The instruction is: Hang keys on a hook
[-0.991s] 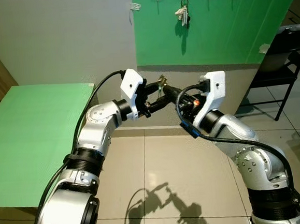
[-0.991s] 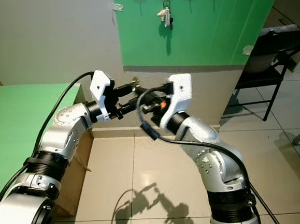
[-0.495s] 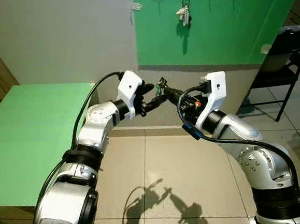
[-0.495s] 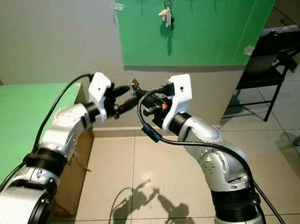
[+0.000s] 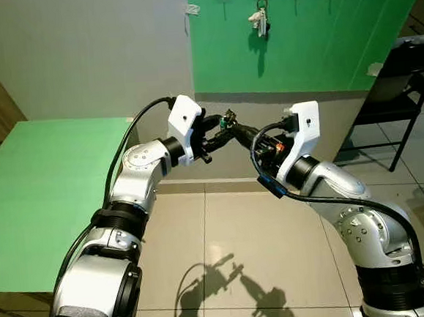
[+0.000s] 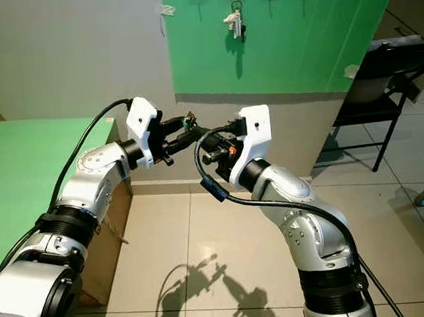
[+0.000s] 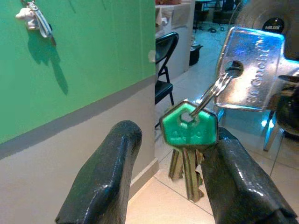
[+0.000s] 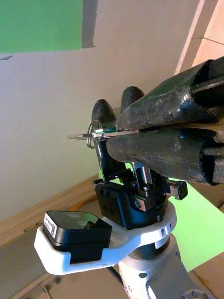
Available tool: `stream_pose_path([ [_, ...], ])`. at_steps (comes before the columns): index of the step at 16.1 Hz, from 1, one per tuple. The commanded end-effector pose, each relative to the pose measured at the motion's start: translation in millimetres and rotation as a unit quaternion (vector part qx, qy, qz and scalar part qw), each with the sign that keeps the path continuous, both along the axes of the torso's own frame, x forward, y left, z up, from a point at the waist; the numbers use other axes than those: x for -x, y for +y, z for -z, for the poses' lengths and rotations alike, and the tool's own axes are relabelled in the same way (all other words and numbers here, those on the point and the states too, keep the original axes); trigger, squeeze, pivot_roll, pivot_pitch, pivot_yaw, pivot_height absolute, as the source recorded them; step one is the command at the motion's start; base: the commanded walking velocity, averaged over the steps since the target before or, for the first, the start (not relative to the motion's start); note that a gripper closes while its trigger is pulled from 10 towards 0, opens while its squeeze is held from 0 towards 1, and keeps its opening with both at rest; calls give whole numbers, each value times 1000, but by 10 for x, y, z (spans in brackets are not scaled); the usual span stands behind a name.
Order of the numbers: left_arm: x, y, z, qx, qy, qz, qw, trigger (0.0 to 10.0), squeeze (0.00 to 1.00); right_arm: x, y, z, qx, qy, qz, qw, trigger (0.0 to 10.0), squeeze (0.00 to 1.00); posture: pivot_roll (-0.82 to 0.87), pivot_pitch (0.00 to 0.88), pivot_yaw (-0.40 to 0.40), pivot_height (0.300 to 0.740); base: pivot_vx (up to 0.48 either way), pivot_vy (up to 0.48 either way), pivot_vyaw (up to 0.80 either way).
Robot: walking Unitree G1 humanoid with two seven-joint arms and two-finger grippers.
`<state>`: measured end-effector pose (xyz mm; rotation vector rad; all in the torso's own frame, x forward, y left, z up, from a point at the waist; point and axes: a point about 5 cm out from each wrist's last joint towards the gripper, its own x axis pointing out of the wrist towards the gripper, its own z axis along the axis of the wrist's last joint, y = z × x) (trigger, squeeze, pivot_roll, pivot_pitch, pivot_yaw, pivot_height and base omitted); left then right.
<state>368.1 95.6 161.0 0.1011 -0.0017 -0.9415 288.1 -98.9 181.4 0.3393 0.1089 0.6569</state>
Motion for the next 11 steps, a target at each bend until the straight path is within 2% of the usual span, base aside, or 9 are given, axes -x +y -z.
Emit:
stream_pose_path([
  [1, -14, -21, -66, 14, -5, 11, 1000, 0, 0, 11, 31, -72, -4, -10, -13, 1000, 0, 0, -174, 13, 27, 740, 0, 0, 0],
  [3, 9, -36, -72, 15, -5, 29, 999, 0, 0, 17, 43, -74, -5, -11, -16, 1000, 0, 0, -174, 15, 26, 740, 0, 0, 0],
  [11, 24, -22, -98, 31, -8, 37, 999, 0, 0, 25, 49, -59, -4, -8, -18, 1000, 0, 0, -170, 19, 24, 740, 0, 0, 0],
])
